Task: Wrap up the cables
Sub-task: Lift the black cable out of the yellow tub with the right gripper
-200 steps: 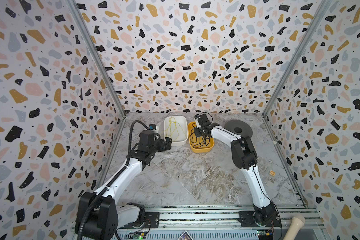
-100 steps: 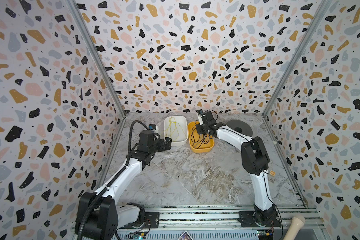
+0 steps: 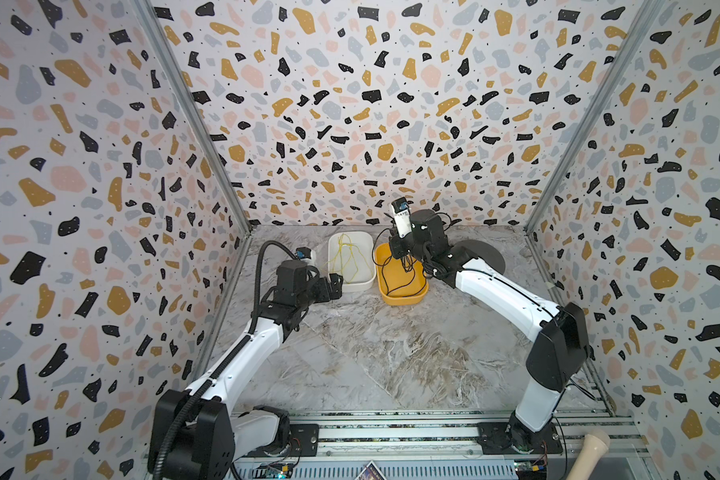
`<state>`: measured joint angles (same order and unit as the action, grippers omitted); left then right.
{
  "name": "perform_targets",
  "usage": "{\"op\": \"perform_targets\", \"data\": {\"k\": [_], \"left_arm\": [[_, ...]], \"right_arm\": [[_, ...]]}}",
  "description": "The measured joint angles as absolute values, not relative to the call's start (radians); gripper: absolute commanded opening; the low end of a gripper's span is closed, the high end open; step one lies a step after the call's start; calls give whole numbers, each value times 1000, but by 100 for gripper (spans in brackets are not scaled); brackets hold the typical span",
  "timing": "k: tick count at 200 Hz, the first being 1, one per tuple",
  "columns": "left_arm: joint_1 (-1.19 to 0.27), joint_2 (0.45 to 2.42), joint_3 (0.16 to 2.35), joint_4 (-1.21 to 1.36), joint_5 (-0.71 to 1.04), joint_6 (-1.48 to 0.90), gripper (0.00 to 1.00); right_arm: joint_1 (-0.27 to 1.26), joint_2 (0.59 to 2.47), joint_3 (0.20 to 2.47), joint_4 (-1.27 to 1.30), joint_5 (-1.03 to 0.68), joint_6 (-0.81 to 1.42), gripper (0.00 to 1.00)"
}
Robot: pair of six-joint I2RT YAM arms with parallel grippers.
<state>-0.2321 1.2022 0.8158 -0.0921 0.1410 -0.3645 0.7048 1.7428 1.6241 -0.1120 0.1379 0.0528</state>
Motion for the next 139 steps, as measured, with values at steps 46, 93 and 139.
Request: {"op": "perform_targets", "data": {"k": [46, 93, 139], "left_arm": [[-232, 1195, 816, -89, 160, -371, 100], [-232, 1140, 815, -76, 149, -381, 100], [-232, 1148, 809, -45, 207, -439, 100]], "right_arm": [[787, 1580, 1618, -176, 98, 27, 0], [826, 1455, 1616, -213, 3, 46, 0], [826, 1421, 1692, -255, -72, 75, 0]]}}
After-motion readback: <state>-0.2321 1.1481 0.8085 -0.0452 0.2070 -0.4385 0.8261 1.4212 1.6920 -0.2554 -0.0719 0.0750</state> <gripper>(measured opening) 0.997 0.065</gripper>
